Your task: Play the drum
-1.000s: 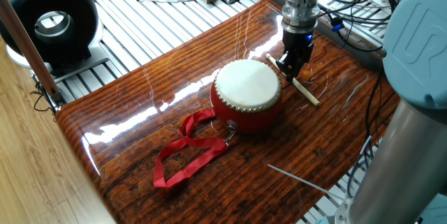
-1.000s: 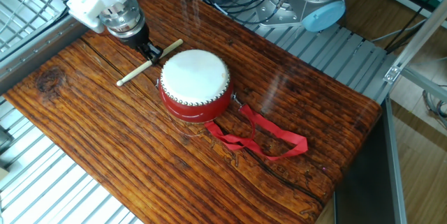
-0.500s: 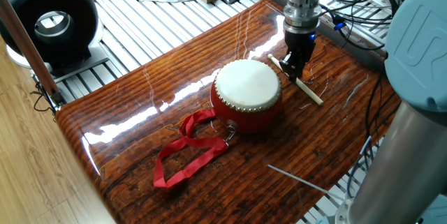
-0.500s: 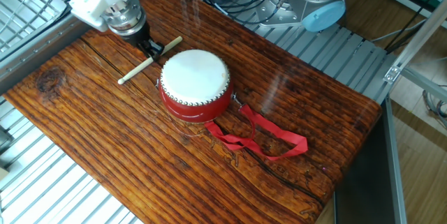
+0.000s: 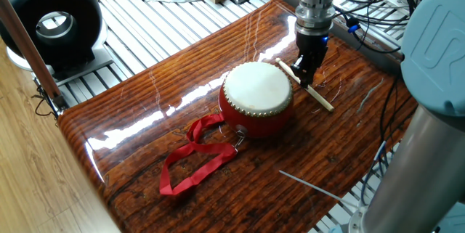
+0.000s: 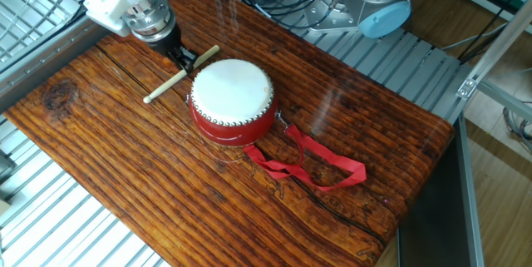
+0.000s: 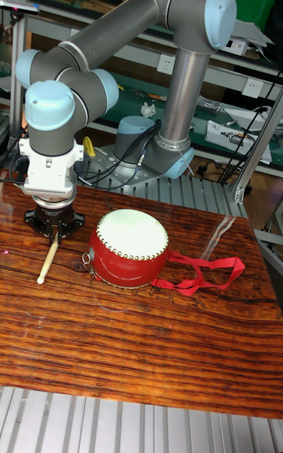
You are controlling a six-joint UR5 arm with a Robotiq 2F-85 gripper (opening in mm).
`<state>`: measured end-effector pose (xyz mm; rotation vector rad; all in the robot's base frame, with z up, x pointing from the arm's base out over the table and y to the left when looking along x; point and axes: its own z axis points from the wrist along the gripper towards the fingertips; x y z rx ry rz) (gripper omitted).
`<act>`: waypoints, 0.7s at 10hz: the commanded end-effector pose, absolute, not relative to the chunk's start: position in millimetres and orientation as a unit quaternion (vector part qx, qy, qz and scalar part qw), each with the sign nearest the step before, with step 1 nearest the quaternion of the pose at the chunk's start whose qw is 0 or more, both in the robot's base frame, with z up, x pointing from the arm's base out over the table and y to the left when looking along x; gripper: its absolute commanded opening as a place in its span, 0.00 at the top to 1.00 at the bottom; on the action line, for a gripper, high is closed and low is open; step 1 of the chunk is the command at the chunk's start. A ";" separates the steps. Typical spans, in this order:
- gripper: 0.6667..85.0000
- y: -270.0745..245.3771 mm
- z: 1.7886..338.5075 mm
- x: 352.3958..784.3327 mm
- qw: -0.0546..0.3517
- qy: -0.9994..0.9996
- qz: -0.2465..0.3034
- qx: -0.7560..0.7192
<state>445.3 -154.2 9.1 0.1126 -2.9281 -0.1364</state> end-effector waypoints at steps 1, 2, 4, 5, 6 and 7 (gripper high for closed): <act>0.84 -152.2 10.3 446.3 0.106 -0.992 -0.057 0.039; 0.78 -153.8 11.7 447.6 0.110 -0.991 -0.067 0.045; 0.75 -160.5 14.6 448.6 0.112 -0.989 -0.080 0.052; 0.72 -160.8 9.2 449.6 0.102 -0.990 -0.078 0.052; 0.69 -157.1 2.1 450.0 0.093 -0.991 -0.080 0.052; 0.67 -155.4 0.5 450.0 0.093 -0.991 -0.082 0.051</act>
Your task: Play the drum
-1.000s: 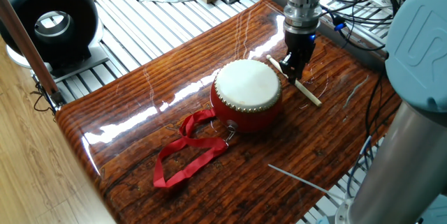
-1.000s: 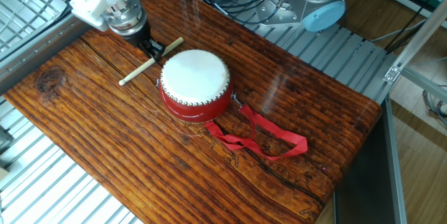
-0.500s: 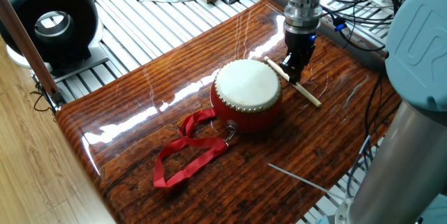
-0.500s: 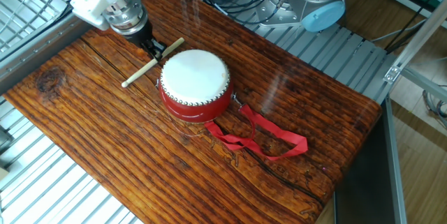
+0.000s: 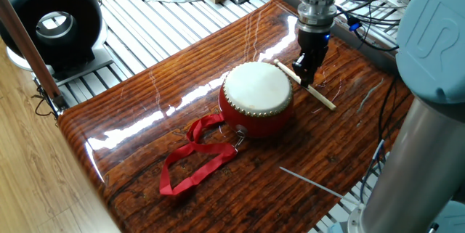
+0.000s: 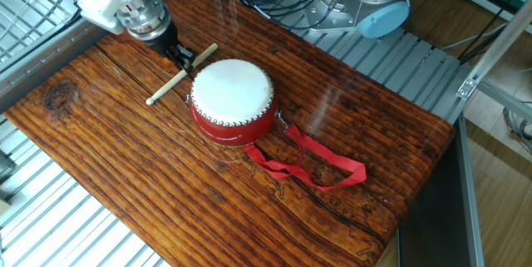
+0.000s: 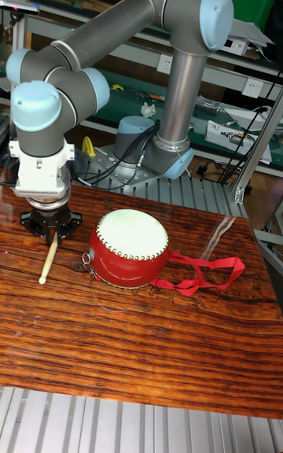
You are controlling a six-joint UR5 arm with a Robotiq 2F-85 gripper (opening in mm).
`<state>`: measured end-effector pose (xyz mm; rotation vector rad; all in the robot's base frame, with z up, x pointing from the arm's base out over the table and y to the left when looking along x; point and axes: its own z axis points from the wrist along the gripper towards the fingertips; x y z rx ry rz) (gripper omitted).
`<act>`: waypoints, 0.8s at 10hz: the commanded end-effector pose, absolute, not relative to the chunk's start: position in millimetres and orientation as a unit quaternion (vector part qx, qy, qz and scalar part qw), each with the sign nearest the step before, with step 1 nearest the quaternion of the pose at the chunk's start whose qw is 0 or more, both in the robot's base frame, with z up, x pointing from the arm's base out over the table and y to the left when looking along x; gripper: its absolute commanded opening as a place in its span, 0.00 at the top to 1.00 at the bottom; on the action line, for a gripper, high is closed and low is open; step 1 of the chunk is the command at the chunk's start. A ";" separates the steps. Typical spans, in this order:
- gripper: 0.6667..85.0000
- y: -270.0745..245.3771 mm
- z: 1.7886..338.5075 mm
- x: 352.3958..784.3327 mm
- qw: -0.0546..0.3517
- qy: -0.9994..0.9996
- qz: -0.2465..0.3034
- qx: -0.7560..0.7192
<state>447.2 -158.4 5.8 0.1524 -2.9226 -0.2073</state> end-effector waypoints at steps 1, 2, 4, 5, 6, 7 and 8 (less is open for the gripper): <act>0.65 -153.8 1.2 449.7 0.092 -0.991 -0.085 0.053; 0.65 -153.4 1.0 449.7 0.092 -0.991 -0.085 0.055; 0.65 -152.7 0.4 450.7 0.091 -0.991 -0.085 0.054; 0.71 -153.0 0.1 451.3 0.090 -0.991 -0.084 0.052; 0.77 -152.4 0.8 450.6 0.092 -0.991 -0.087 0.049; 0.87 -152.9 3.2 449.9 0.095 -0.990 -0.093 0.049; 0.89 -155.2 7.5 449.0 0.098 -0.989 -0.097 0.051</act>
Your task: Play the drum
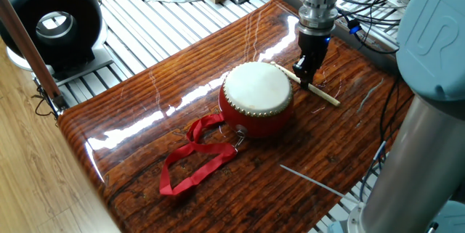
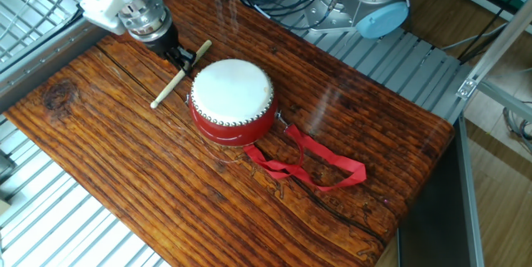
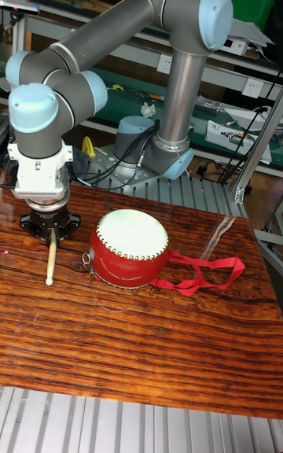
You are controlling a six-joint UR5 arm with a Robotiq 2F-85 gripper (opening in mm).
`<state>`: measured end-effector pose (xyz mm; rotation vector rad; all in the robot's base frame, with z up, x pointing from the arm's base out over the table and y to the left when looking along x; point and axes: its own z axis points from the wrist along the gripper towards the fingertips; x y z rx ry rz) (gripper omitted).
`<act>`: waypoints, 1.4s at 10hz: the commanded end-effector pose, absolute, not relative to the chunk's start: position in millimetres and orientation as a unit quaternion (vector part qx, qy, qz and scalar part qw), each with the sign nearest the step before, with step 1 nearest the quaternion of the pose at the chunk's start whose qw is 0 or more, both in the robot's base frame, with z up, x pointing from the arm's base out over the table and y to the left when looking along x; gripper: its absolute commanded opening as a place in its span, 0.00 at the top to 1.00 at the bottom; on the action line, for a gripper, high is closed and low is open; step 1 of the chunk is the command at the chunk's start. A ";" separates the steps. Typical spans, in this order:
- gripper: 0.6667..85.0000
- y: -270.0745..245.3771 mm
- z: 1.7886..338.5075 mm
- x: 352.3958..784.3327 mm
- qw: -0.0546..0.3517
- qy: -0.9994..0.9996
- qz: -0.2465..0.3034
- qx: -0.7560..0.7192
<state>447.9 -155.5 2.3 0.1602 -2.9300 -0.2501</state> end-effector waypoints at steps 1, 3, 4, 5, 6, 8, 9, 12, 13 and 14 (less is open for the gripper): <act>0.94 -157.9 12.4 448.4 0.102 -0.989 -0.096 0.051; 1.00 -153.3 15.8 448.4 0.105 -0.990 -0.087 0.043; 1.00 -149.0 21.0 448.6 0.108 -0.990 -0.086 0.040; 1.00 -144.9 26.8 449.0 0.110 -0.990 -0.081 0.037; 1.00 -137.4 32.9 450.5 0.111 -0.990 -0.080 0.033; 1.00 -128.1 39.5 453.2 0.105 -0.990 -0.081 0.044; 1.00 -131.9 41.9 454.8 0.100 -0.991 -0.063 0.056; 1.00 -146.6 50.5 463.4 0.085 -0.992 0.002 0.093; 1.00 -145.9 53.5 466.2 0.079 -0.992 0.010 0.095; 1.00 -144.8 54.2 470.2 0.072 -0.993 0.015 0.095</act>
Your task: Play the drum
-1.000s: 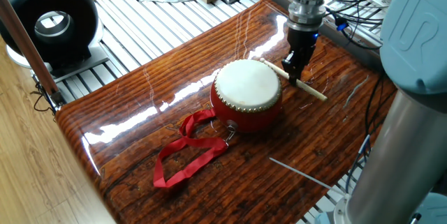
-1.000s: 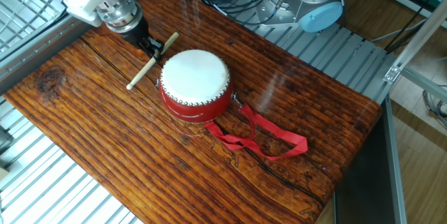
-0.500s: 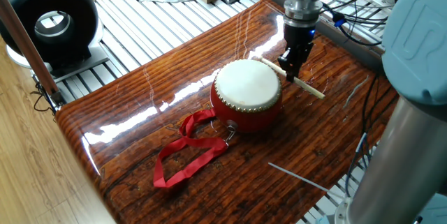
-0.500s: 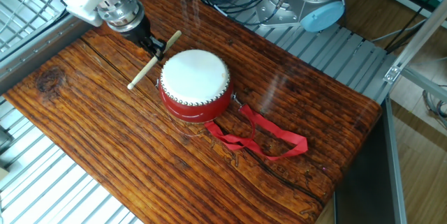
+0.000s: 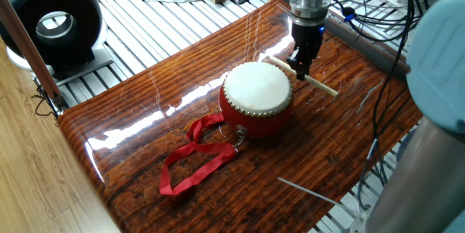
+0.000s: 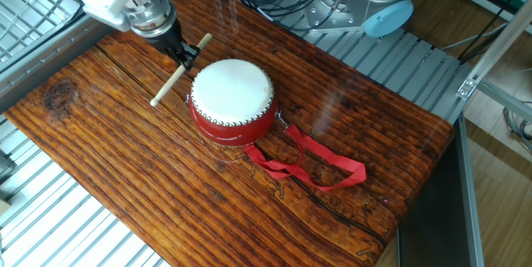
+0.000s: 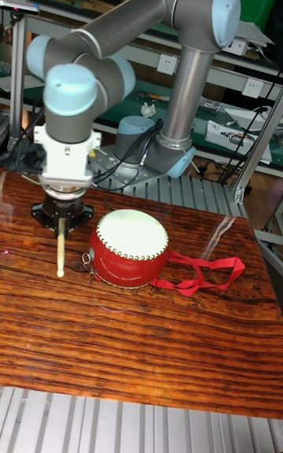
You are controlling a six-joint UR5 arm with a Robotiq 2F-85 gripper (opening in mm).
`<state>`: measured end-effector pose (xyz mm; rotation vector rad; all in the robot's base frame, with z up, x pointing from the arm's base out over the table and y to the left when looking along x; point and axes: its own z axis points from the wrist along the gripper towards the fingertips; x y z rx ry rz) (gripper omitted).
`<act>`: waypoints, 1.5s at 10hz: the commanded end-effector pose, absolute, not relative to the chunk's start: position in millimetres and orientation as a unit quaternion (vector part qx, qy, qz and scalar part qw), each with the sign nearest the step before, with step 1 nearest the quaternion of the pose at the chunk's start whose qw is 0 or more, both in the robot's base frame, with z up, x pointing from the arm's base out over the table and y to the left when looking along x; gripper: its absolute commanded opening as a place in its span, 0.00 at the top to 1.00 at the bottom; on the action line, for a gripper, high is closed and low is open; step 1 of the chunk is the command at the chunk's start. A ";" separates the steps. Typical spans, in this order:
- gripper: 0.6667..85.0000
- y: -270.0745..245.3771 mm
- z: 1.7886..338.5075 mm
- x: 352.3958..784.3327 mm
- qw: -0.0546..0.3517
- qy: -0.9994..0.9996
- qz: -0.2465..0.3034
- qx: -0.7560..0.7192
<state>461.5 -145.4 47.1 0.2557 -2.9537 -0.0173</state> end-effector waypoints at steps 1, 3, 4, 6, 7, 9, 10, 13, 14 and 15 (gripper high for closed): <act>1.00 -144.5 53.6 472.2 0.069 -0.993 0.014 0.095; 1.00 -142.5 52.8 476.0 0.062 -0.993 0.010 0.095; 1.00 -140.9 52.0 482.7 0.049 -0.994 0.008 0.093; 1.00 -143.0 51.0 517.0 -0.016 -0.994 0.018 0.105; 1.00 -133.8 52.0 533.3 -0.049 -0.993 0.004 0.108; 1.00 -125.6 56.8 562.8 -0.108 -0.988 -0.005 0.108; 1.00 -114.3 58.0 565.1 -0.115 -0.988 -0.027 0.104; 1.00 -117.7 54.5 548.3 -0.082 -0.991 -0.024 0.108; 1.00 -118.3 65.2 538.9 -0.072 -0.991 -0.022 0.108; 1.00 -119.4 73.1 530.6 -0.065 -0.992 -0.021 0.108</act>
